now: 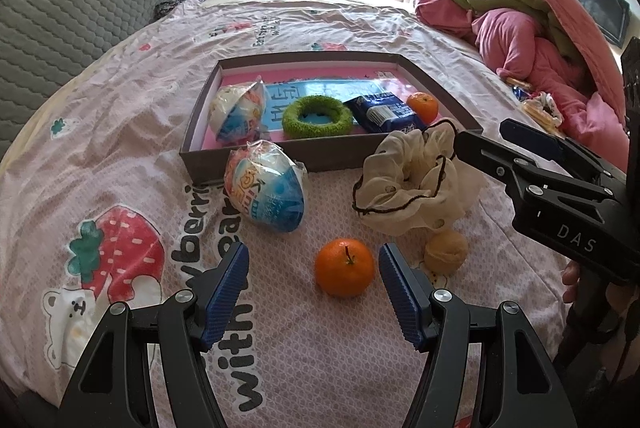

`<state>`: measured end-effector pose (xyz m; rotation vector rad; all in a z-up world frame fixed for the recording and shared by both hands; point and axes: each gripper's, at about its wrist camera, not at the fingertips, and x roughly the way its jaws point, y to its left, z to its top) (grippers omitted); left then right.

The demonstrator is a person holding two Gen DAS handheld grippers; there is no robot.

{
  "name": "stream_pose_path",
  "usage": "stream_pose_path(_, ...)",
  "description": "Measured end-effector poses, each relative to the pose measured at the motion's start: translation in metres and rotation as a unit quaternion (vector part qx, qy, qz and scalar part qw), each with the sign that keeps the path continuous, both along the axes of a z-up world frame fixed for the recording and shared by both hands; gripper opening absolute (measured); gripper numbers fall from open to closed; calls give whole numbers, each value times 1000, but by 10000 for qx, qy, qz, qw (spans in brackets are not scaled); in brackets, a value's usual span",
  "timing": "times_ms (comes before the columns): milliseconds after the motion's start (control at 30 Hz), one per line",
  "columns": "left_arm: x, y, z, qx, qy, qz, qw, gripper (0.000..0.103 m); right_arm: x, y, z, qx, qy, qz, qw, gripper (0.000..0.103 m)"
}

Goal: Organize objects
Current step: 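Move the left tool to the orange while the right tool moves to the cream mesh pouf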

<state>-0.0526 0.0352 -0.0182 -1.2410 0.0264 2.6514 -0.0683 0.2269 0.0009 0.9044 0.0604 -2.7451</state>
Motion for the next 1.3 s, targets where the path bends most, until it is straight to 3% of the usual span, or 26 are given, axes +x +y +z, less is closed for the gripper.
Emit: stream_pose_path(1300, -5, 7, -23, 88, -418, -104, 9990, 69, -6, -5, -21, 85, -456, 38, 9989, 72)
